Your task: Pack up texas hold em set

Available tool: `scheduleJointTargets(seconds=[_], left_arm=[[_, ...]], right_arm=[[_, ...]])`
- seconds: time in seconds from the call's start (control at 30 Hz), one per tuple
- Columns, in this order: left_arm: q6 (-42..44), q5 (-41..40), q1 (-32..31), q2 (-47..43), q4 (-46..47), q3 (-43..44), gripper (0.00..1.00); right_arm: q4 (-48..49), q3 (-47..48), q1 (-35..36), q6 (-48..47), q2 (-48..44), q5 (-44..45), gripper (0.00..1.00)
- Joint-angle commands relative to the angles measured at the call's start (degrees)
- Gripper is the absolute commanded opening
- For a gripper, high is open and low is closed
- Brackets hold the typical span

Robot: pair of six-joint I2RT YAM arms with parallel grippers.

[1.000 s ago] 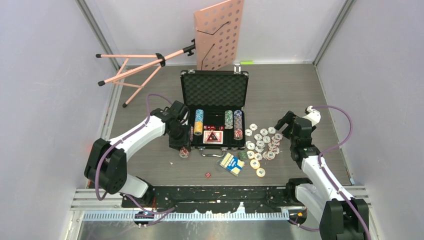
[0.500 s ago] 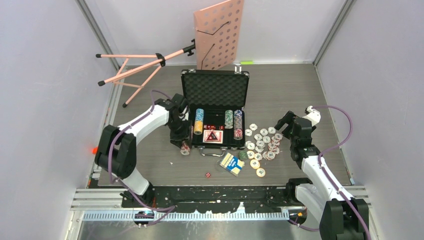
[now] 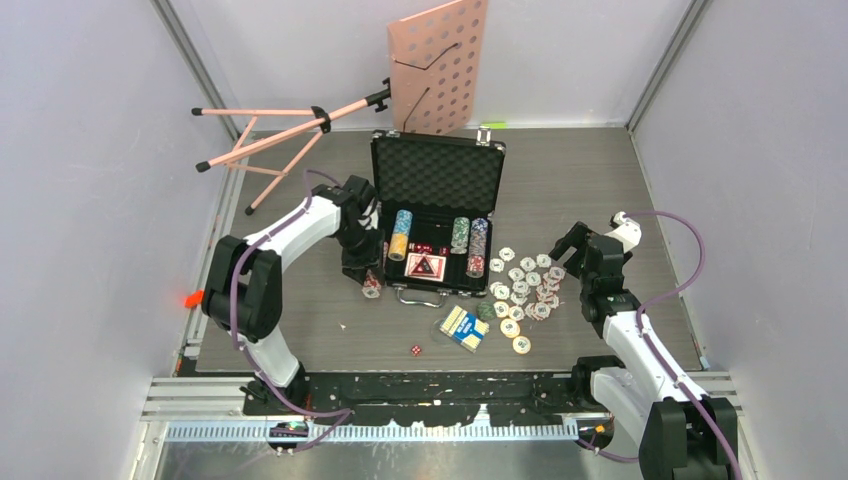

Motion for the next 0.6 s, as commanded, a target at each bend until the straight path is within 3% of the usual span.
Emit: scheduleJointTargets(seconds=[0.0, 0.3, 0.57], left_arm=[[1.92, -0.17, 0.68, -2.33, 5.96, 3.40, 0.00], [4.80, -2.15, 1.04, -2.45, 1.23, 7.26, 0.00], [5.30, -1.12, 1.85, 1.44, 2.46, 7.55, 0.00]], right_arm=[[1.28, 2.52, 0.06, -0.10, 0.17, 0.00, 0.90], [1.27, 2.52, 0.08, -0.14, 0.28, 0.00, 0.90], [1.30, 2.51, 0.08, -0.13, 0.18, 0.00, 0.91]])
